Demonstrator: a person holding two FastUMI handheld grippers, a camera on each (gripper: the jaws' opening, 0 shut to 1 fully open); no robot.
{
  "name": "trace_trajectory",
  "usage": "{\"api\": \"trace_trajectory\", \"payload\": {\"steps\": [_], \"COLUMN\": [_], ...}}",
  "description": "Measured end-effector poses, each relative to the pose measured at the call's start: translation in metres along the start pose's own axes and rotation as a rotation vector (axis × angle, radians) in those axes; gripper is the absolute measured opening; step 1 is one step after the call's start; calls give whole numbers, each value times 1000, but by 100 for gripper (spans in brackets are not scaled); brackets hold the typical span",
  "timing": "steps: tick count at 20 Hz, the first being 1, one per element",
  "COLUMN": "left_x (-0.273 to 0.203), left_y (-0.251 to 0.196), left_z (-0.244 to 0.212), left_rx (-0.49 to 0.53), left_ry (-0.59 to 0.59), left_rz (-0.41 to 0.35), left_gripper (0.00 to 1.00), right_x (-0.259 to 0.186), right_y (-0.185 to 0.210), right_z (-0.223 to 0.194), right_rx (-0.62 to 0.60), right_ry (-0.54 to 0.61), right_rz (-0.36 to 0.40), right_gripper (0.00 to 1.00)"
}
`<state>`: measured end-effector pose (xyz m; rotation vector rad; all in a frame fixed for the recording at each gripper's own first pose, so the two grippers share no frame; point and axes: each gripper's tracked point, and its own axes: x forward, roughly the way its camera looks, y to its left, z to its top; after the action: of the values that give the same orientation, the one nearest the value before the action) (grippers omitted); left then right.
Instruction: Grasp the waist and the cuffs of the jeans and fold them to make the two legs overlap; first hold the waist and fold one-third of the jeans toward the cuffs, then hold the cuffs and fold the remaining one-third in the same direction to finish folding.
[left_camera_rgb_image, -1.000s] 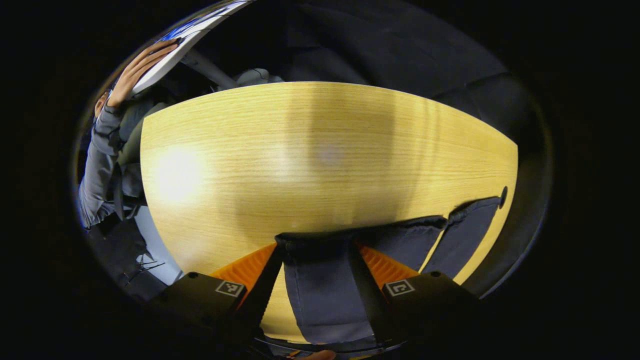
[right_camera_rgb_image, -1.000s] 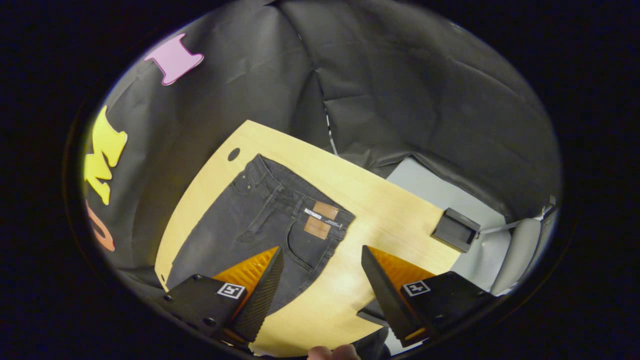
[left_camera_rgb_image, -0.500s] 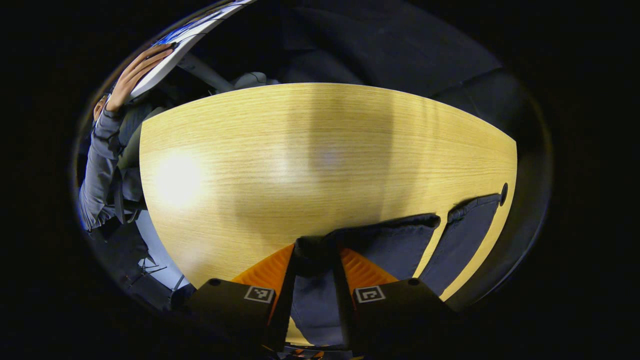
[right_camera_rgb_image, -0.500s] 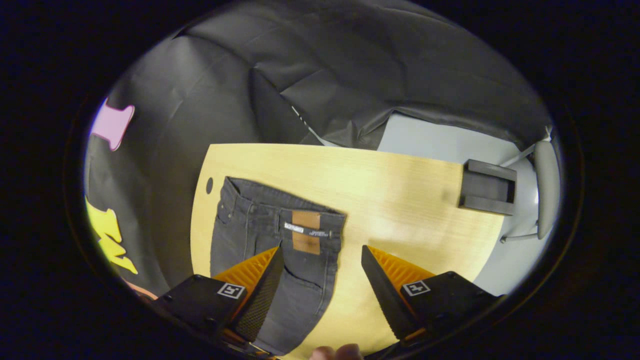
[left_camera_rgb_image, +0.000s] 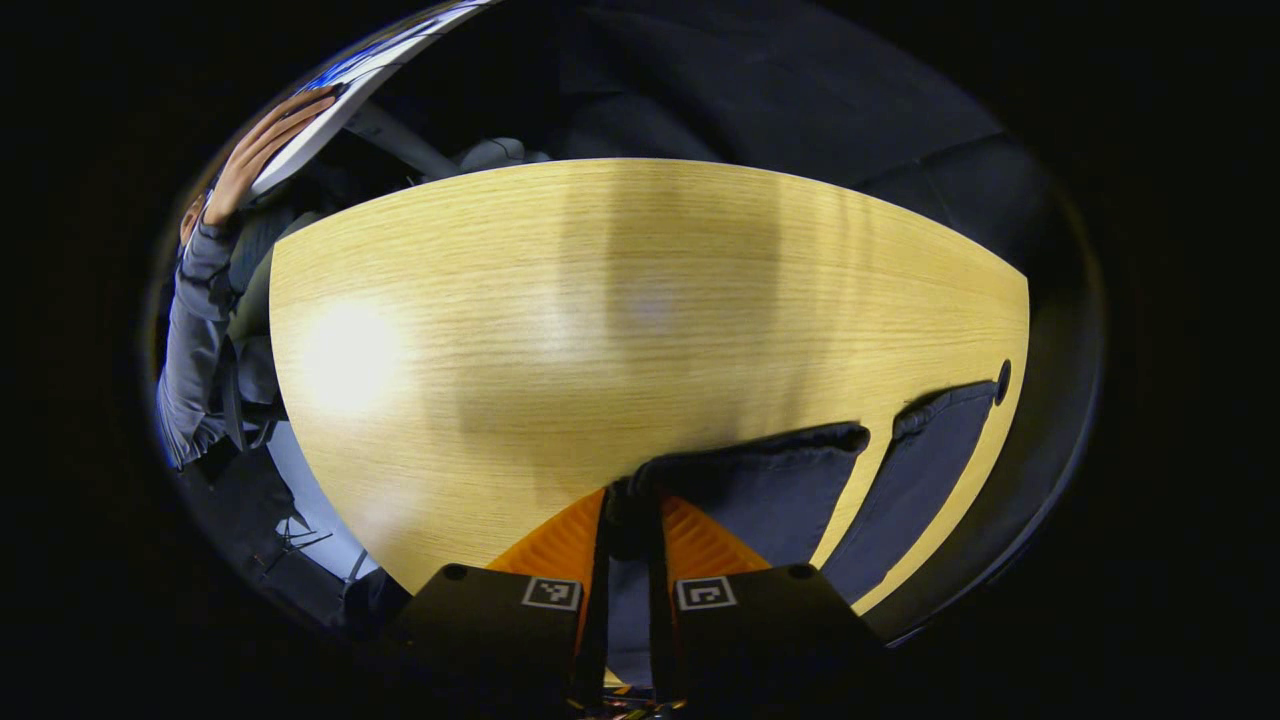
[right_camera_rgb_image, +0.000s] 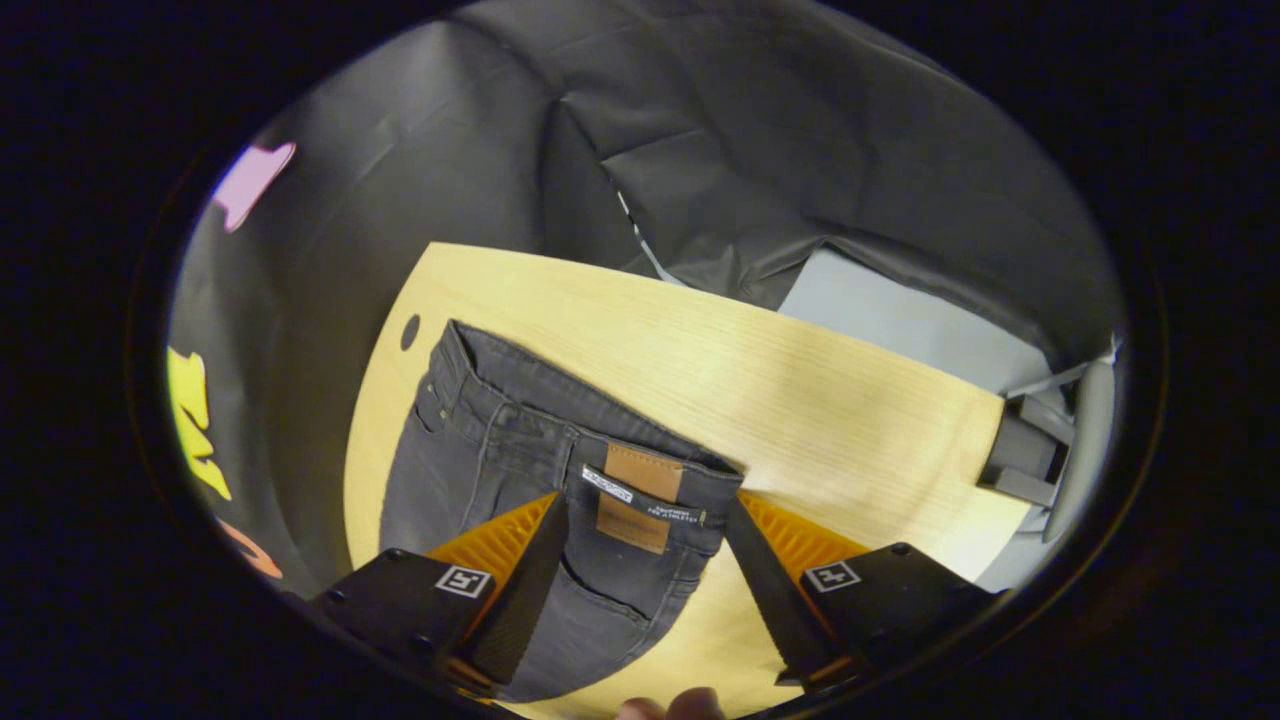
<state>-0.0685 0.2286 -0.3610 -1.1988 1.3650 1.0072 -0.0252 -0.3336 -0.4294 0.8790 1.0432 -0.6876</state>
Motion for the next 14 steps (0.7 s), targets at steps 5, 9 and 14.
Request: {"api": "trace_trajectory", "payload": {"steps": [5, 9, 14], "left_x": [1, 1, -11], "left_y": [-2, -6, -16], "left_z": [0, -3, -26], "left_rx": [15, -26, -104], "left_ry": [-13, -9, 39], "left_rz": [1, -64, -205], "left_gripper": [15, 13, 9], "right_x": [2, 1, -16], "right_y": [-9, -10, 2], "right_z": [-1, 2, 5], "right_rx": [11, 96, 240], "right_ry": [12, 18, 43], "right_rz": [-90, -28, 69], "right_gripper": [50, 14, 4]}}
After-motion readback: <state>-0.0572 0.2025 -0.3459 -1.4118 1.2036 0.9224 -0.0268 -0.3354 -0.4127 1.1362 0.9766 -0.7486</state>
